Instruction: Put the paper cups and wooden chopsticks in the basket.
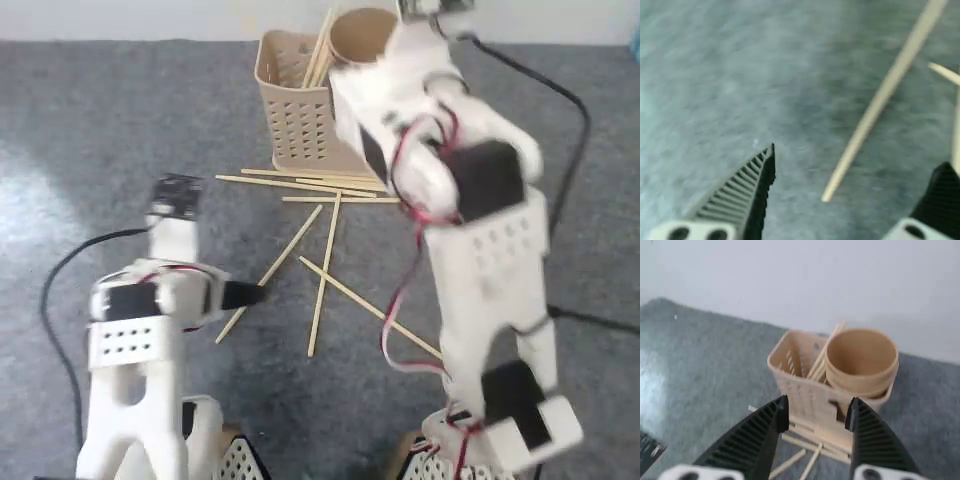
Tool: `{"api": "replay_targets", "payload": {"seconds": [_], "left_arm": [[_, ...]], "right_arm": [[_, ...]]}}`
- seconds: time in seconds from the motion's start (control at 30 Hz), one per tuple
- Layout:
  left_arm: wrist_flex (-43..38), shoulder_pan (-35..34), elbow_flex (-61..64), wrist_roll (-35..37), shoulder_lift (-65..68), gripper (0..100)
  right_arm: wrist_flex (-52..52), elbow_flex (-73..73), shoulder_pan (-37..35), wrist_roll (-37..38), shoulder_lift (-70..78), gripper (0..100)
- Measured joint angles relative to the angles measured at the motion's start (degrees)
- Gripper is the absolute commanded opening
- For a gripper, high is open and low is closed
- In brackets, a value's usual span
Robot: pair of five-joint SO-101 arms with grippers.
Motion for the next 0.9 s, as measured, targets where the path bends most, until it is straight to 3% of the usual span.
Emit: {"api": "replay_targets", "payload": {"seconds": [0.13,0.4,0.5,0.7,0.9], "left_arm": [[-1.1,6.6,0.0,-0.1,0.0,45],[-6.6,9.2,1.0,-3.2,0.0,44],[-7.1,9.2,1.0,-3.9,0.0,42],[-8.4,9.4,1.3,-6.8,0.0,29],[-10.5,10.5,0.4,-8.4,7.6,28]], "right_arm": [[14.0,0.2,0.2,0.0,-4.4,18.7],[14.2,28.5,-0.4,4.7,-16.5,15.9],[9.8,42.4,0.0,4.8,-24.2,8.1],[-6.5,73.0,-0.4,5.4,-38.6,18.7],[-21.3,94.6,-2.1,5.5,-39.3,18.6]]}}
